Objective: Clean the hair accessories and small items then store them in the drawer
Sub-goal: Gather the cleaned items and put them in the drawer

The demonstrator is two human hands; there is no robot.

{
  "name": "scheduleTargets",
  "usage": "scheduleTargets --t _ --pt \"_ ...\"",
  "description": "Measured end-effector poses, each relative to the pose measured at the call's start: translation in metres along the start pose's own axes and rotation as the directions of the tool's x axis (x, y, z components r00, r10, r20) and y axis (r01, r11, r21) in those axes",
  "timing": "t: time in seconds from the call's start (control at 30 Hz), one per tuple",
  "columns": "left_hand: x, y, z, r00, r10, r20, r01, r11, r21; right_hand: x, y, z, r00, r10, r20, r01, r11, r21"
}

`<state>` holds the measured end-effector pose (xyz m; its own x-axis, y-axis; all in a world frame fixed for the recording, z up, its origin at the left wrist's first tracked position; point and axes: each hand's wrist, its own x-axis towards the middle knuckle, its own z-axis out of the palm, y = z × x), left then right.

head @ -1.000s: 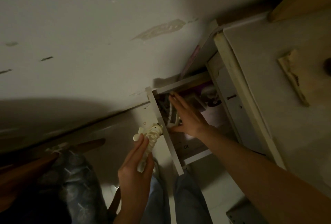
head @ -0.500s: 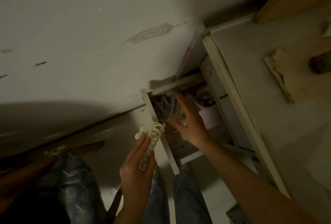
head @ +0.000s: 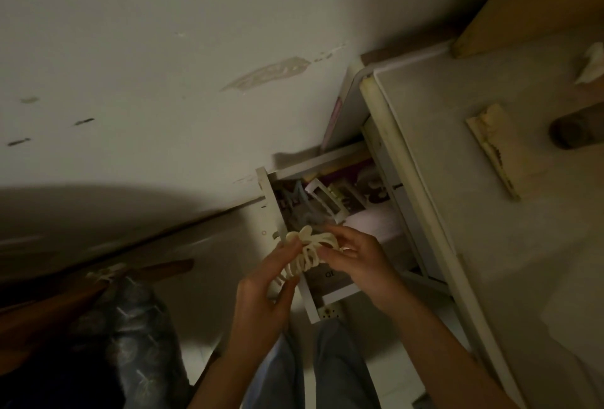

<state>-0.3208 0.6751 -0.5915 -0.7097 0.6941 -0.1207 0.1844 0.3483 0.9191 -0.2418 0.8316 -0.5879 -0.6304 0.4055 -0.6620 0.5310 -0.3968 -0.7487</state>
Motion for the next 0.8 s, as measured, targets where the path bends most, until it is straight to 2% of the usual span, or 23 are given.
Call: scheduleTargets --t 0.13,0.23,0.37,0.5,0.6,0.8 --pt "0.005 -0.008 0.010 0.999 0.038 0.024 -0.040 0.995 0.091 -0.005 0.007 0.002 0.991 0.055 -0.118 -0.041 0.992 0.118" --pt "0.008 -0.011 0.017 0.997 0.082 -0.005 -0.078 0.969 0.233 -0.006 0.010 0.002 0.976 0.118 -0.181 -0.074 0.969 0.234" --pt "0.010 -0.017 0.018 0.991 0.093 -0.100 -0.030 0.861 0.508 -0.003 0.013 0.001 0.934 0.222 -0.279 -0.085 0.899 0.430" --pt "0.007 -0.033 0.024 1.000 -0.015 -0.019 0.024 0.730 0.683 0.013 0.011 0.005 0.877 0.321 -0.358 -0.108 0.857 0.504" --pt "0.005 -0.045 0.029 0.994 -0.098 0.046 0.030 0.658 0.752 0.031 0.011 0.013 0.861 0.341 -0.378 -0.112 0.851 0.513" --pt "-0.003 -0.062 0.032 0.989 -0.108 0.104 -0.015 0.615 0.788 0.069 0.022 0.028 0.804 0.412 -0.428 -0.128 0.823 0.553"
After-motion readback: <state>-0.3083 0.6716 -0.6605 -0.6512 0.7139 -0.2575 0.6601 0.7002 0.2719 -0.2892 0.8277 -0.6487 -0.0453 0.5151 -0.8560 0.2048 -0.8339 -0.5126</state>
